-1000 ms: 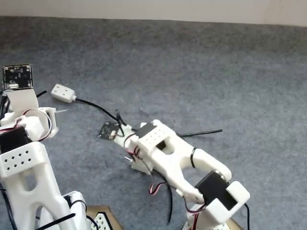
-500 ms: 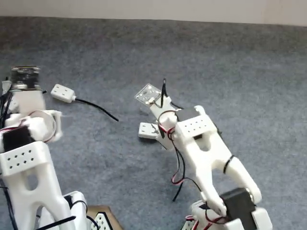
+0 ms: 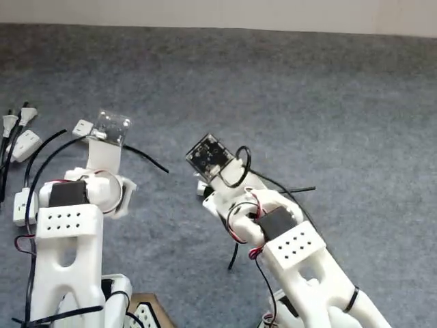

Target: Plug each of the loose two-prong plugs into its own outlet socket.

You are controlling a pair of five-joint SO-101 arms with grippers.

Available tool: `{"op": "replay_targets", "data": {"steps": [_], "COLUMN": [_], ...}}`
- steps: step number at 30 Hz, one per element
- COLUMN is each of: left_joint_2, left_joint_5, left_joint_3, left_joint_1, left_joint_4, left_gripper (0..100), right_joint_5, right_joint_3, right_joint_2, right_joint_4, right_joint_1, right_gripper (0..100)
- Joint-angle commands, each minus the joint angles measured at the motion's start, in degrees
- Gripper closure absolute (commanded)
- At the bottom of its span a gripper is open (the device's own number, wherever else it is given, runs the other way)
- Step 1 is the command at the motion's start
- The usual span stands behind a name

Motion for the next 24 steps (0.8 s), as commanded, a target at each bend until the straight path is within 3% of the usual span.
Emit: {"op": "replay_targets", "data": {"steps": [1, 3, 6, 9, 13, 17, 24], "left_joint_2": [-0.31, -0.04, 0.13, 0.13, -0.31, -0.31, -0.13], "left_joint_5": [2.02, 2.55, 3.52, 3.52, 3.43, 4.4, 4.48], "left_joint_3": [-0.92, -3.82, -9.01, -11.56, -9.54, -5.76, -6.37], "left_joint_1": [4.0, 8.57, 14.64, 16.92, 17.1, 17.27, 18.68], "left_joint_4": [-3.6, -3.25, -0.26, 0.7, -2.11, -8.79, -9.76], "left_gripper": [66, 67, 77, 85, 80, 72, 70], "right_joint_5": [0.97, 1.67, 1.32, 1.23, 1.23, 1.23, -0.26], "right_joint_3": [0.22, 1.71, 4.26, 6.46, 8.4, 8.92, 9.01], "right_joint_2": [-1.54, -0.84, -0.92, -1.01, -1.01, -1.01, -1.1], "right_joint_4": [-2.07, -4.0, -7.25, -11.91, -18.15, -18.59, -16.84], "right_joint_1": [-1.36, -1.27, -1.1, 1.63, 5.67, 5.05, 2.42], "right_gripper": [99.1, 99.1, 99.1, 99.1, 99.1, 99.1, 99.1]}}
